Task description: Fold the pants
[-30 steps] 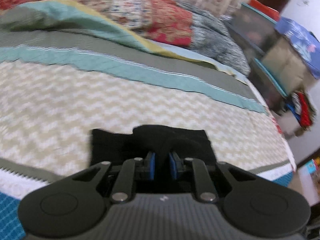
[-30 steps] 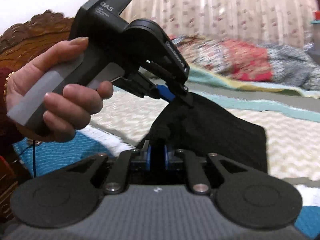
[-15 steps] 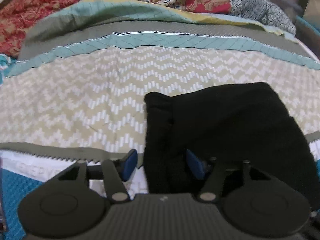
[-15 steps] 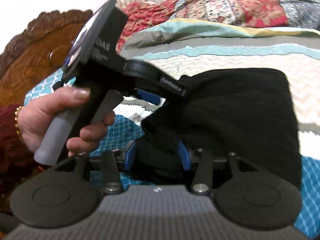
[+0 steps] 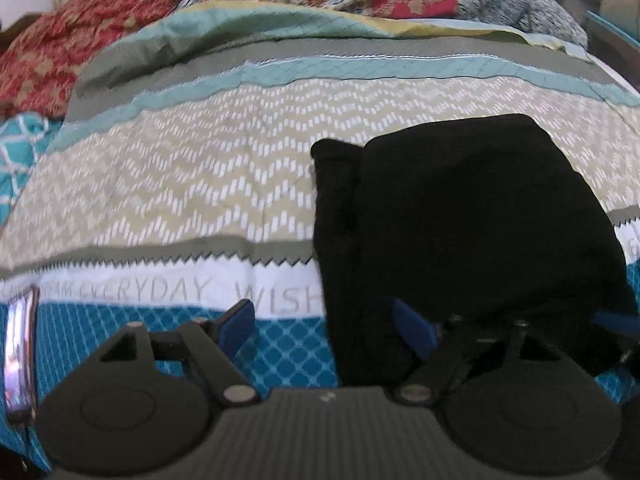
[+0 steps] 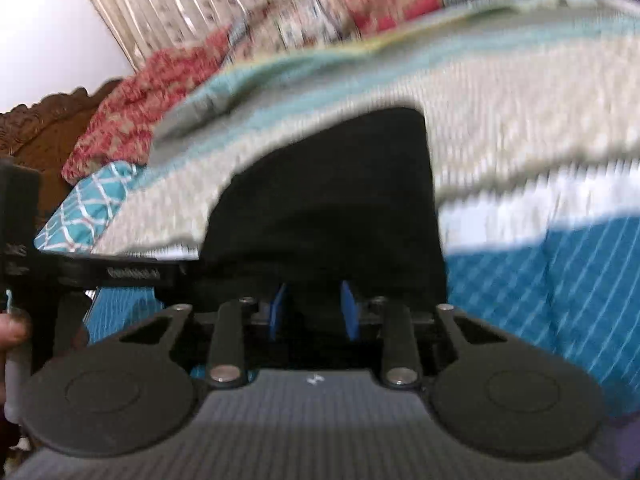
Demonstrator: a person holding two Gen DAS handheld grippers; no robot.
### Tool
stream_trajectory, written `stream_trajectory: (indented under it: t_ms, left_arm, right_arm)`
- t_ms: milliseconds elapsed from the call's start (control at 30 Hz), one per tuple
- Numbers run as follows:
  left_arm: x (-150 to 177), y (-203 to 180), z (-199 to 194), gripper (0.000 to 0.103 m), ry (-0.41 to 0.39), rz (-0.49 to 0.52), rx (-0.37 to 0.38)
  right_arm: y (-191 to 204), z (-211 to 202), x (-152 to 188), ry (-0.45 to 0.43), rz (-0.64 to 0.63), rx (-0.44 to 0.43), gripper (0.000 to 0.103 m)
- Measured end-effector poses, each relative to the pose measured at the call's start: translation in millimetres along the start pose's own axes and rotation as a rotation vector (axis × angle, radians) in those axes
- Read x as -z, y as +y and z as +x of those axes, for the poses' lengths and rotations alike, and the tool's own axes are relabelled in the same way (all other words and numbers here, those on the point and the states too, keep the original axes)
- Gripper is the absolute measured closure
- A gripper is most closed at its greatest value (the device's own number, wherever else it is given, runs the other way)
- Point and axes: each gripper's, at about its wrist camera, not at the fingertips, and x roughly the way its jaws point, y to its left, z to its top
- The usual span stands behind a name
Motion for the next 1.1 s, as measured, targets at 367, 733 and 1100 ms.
stream_trajectory:
  t_ms: [367, 733, 1100]
  left_arm:
    - [7, 9, -15, 0.019, 0.002, -0.014, -0.054]
    - [23, 22, -21, 0.019, 0.022, -0.059, -0.055]
    - [31, 26, -16, 0.019, 0.037, -0.066, -0.062]
  right_arm:
    - [8, -21, 6, -0.034, -0.013, 0.002, 0.066]
    - [14, -26, 3, -0.047, -0.050, 0.001, 0.061]
    - [18, -18, 5, -0.029, -0.032, 0.028, 0.060]
